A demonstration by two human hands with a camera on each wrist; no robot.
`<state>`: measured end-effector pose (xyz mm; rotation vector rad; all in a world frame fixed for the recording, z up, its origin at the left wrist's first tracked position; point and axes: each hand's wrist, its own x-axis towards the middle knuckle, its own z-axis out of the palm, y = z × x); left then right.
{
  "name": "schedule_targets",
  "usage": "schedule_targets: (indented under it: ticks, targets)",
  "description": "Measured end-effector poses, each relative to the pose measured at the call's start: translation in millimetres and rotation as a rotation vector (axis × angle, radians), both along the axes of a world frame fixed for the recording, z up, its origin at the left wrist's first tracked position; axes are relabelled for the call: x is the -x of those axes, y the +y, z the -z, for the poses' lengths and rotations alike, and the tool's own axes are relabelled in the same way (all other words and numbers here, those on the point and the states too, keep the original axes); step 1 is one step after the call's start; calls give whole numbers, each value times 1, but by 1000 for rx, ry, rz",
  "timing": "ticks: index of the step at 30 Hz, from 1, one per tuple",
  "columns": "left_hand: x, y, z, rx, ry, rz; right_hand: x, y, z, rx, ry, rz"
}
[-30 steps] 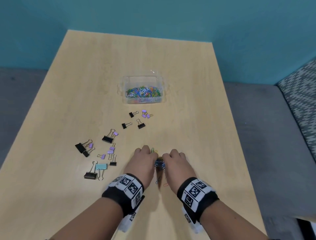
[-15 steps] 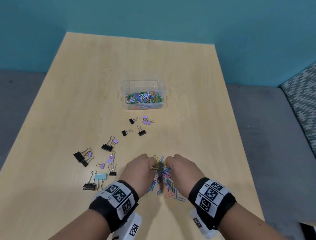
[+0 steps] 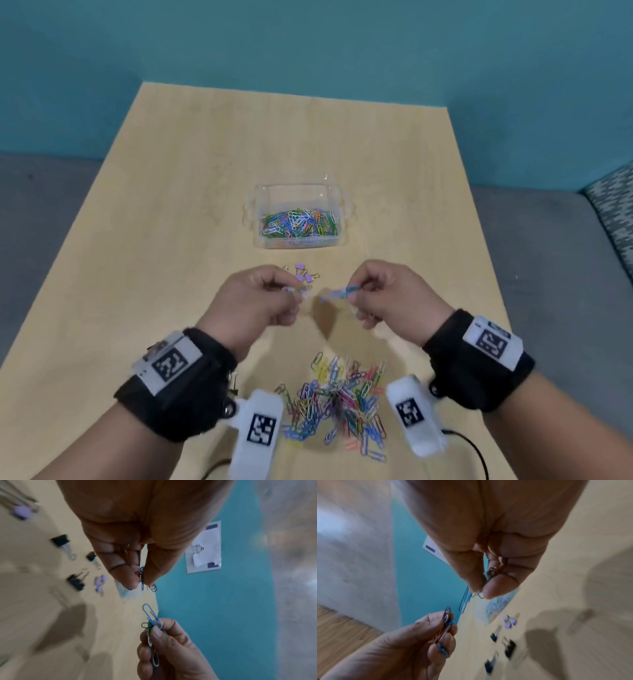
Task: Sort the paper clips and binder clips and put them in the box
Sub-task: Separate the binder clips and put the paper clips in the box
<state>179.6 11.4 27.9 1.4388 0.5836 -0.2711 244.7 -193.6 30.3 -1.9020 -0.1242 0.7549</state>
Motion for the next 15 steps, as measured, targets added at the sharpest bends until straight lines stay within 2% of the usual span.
schedule_targets:
  ticks: [5,10,15]
  targets:
    - [-73,26,-5,-93,-70,-94,-70,46,-7,13,-108,53]
    - [-127,34,3,-329,-72,-61,-123,88,-1,230,-226,35]
    - [-139,36,7,-500,-25,60,-133,102,-16,554,-288,-218]
